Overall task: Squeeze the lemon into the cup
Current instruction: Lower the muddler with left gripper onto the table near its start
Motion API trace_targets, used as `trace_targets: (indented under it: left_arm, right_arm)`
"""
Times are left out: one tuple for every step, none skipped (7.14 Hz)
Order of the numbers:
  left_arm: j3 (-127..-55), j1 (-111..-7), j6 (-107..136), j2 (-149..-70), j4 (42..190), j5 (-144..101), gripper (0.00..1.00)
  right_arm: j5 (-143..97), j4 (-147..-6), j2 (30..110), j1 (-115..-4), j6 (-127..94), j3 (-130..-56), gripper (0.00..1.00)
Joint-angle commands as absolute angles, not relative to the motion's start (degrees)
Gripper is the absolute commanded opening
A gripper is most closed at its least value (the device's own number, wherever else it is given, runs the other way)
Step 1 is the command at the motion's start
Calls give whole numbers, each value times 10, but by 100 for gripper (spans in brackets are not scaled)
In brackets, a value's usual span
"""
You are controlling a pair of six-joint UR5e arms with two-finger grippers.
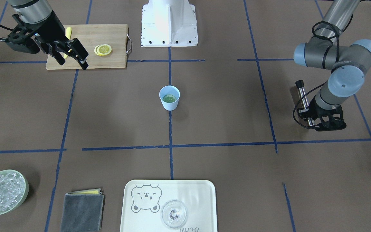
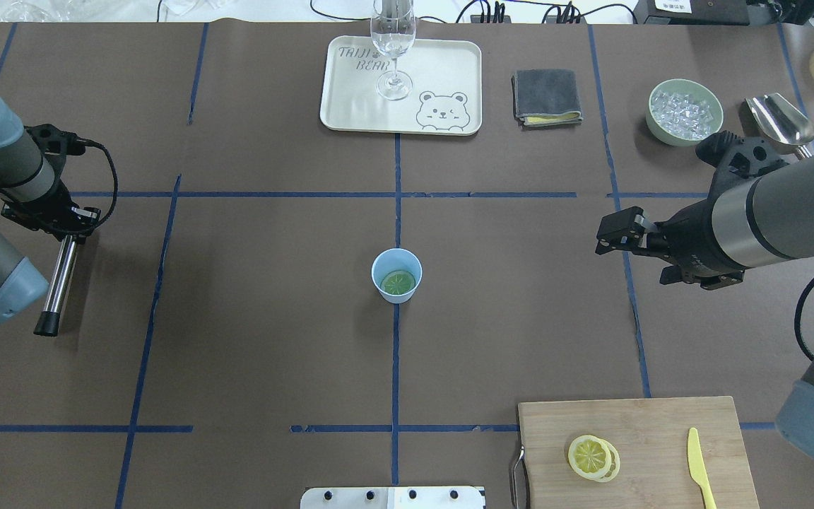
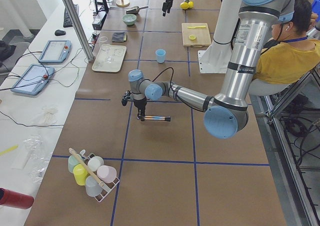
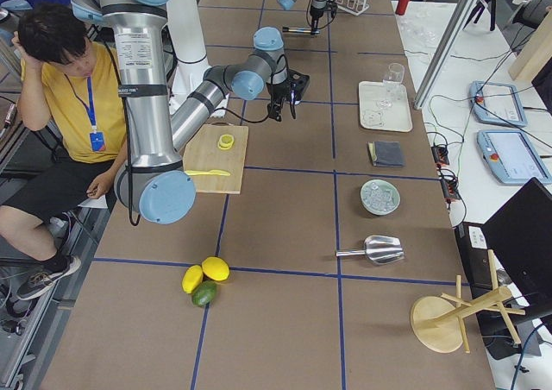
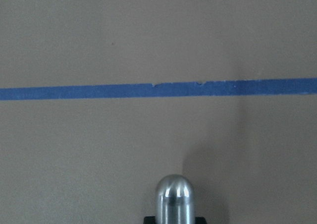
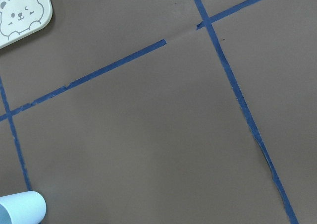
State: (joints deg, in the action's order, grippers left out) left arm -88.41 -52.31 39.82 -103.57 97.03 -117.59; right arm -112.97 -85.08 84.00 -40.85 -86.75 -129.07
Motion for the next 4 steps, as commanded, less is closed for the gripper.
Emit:
trace_targets:
  left_arm:
    - [-882,-523,398,-1036,970,-1176,34]
    - [-882,-523,398,-1036,972,-1176,58]
    - [-882,-523,403,-1035,972,-1175,100]
    - [-882,-523,400,-1035,972,-1175,100]
  right_arm:
    - [-1129,-851,839,-408,-867,-1290,100]
    - [-1130,-851,838,-408,-867,-1290,100]
    - [-1130,-851,838,-408,-867,-1291,100]
    - [-1130,-850,838,-408,-867,-1291,100]
